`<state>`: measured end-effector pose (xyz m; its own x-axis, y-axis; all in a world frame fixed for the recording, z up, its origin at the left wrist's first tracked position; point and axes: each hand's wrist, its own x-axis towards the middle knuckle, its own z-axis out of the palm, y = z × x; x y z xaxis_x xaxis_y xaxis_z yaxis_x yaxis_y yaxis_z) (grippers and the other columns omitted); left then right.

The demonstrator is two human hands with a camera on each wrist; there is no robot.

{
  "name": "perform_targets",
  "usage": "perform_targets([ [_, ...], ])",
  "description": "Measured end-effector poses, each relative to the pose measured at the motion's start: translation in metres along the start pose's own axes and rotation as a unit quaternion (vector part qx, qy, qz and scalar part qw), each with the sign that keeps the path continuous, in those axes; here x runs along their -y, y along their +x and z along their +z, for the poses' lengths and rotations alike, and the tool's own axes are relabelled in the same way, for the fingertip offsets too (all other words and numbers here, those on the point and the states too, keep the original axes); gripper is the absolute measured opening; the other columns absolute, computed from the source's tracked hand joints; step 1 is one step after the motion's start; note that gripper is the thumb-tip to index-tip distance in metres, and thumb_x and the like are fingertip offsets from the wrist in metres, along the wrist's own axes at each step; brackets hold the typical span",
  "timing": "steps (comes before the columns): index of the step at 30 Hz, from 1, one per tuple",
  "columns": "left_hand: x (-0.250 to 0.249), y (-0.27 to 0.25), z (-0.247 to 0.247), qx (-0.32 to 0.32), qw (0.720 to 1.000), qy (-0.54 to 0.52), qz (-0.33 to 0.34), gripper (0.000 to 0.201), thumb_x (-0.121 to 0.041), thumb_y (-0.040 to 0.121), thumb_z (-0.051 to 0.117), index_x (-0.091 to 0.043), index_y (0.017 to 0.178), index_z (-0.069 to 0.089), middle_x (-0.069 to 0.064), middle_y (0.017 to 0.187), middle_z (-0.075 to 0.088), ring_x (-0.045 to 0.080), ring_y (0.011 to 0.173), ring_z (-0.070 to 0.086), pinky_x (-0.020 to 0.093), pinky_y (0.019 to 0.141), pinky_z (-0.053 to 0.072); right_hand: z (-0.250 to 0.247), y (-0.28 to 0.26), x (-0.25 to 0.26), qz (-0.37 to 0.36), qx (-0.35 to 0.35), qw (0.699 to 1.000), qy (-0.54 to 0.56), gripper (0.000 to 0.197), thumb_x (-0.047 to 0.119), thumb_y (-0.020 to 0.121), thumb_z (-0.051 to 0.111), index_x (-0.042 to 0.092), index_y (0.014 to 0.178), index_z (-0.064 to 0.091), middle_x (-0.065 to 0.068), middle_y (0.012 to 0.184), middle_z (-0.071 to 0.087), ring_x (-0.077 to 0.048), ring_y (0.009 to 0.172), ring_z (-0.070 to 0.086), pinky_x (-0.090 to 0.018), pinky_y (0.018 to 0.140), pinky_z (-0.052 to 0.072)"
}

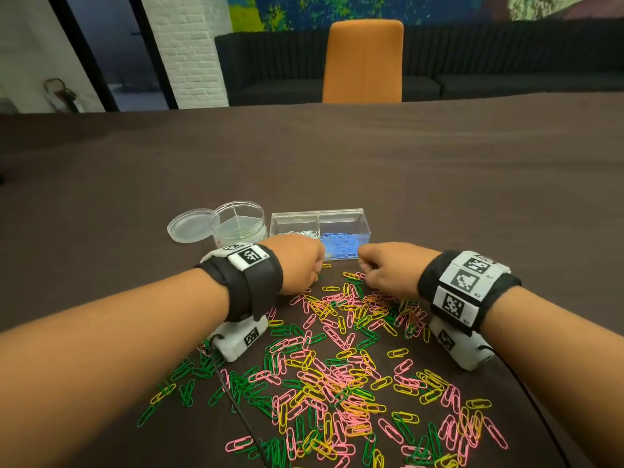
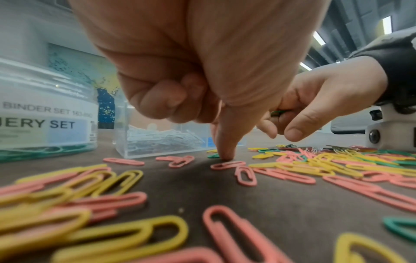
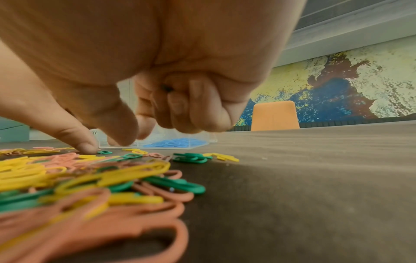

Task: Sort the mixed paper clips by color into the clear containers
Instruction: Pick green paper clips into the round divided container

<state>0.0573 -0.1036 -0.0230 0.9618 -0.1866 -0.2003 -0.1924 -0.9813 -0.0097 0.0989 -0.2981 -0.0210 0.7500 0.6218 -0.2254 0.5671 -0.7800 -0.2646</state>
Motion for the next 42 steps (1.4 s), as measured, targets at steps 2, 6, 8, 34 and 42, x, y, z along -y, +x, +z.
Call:
perform_targets([
  [2, 0.002, -0.003, -0.001, -0.017, 0.999, -0.026, -0.010, 0.008, -0.027, 0.092, 0.062, -0.024, 0.100, 0.062, -0.007, 0.095, 0.064, 0.018, 0.088, 0.058, 0.027, 0.072, 0.043, 0.001, -0.001, 0.000, -0.011, -0.012, 1.000, -0.015, 0.009, 0.022, 0.089, 0.055, 0.029, 0.095, 0.056, 0.008, 0.080, 0.056, -0.015, 0.077, 0.055, -0.027, 0.062, 0.042],
  [6, 0.000, -0.003, -0.001, -0.001, 1.000, 0.000, -0.008, 0.008, -0.027, 0.092, 0.059, -0.025, 0.096, 0.066, -0.007, 0.090, 0.065, 0.017, 0.085, 0.059, 0.027, 0.069, 0.042, 0.002, -0.002, -0.001, -0.017, 0.002, 0.999, -0.042, 0.018, 0.033, 0.091, 0.060, 0.044, 0.105, 0.061, 0.011, 0.082, 0.056, -0.013, 0.081, 0.058, -0.028, 0.072, 0.050],
  [8, -0.001, -0.004, -0.002, 0.005, 1.000, 0.010, -0.011, 0.009, -0.026, 0.092, 0.055, -0.024, 0.094, 0.064, -0.004, 0.090, 0.066, 0.019, 0.085, 0.060, 0.029, 0.071, 0.047, 0.000, -0.001, -0.001, -0.022, 0.011, 0.999, -0.042, 0.014, 0.031, 0.091, 0.062, 0.039, 0.102, 0.064, 0.011, 0.091, 0.059, -0.014, 0.088, 0.059, -0.029, 0.075, 0.050],
  [34, -0.054, 0.018, -0.008, 0.023, 0.987, -0.161, 0.010, 0.021, -0.046, 0.083, 0.073, -0.026, 0.090, 0.074, -0.011, 0.091, 0.071, 0.009, 0.085, 0.065, 0.025, 0.071, 0.051, -0.036, -0.017, -0.063, 0.094, -0.080, 0.884, 0.452, 0.026, -0.004, 0.087, 0.040, 0.011, 0.084, 0.060, -0.002, 0.063, 0.052, -0.014, 0.047, 0.037, -0.019, 0.043, 0.026],
  [42, -0.053, 0.026, -0.002, 0.018, 0.992, -0.123, 0.020, 0.019, -0.030, 0.093, 0.060, -0.016, 0.088, 0.070, -0.001, 0.087, 0.072, 0.019, 0.081, 0.066, 0.030, 0.074, 0.054, -0.016, -0.004, -0.032, 0.018, 0.026, 0.993, -0.114, 0.018, 0.038, 0.086, 0.068, 0.024, 0.099, 0.067, 0.007, 0.091, 0.062, -0.013, 0.082, 0.054, -0.027, 0.069, 0.043],
])
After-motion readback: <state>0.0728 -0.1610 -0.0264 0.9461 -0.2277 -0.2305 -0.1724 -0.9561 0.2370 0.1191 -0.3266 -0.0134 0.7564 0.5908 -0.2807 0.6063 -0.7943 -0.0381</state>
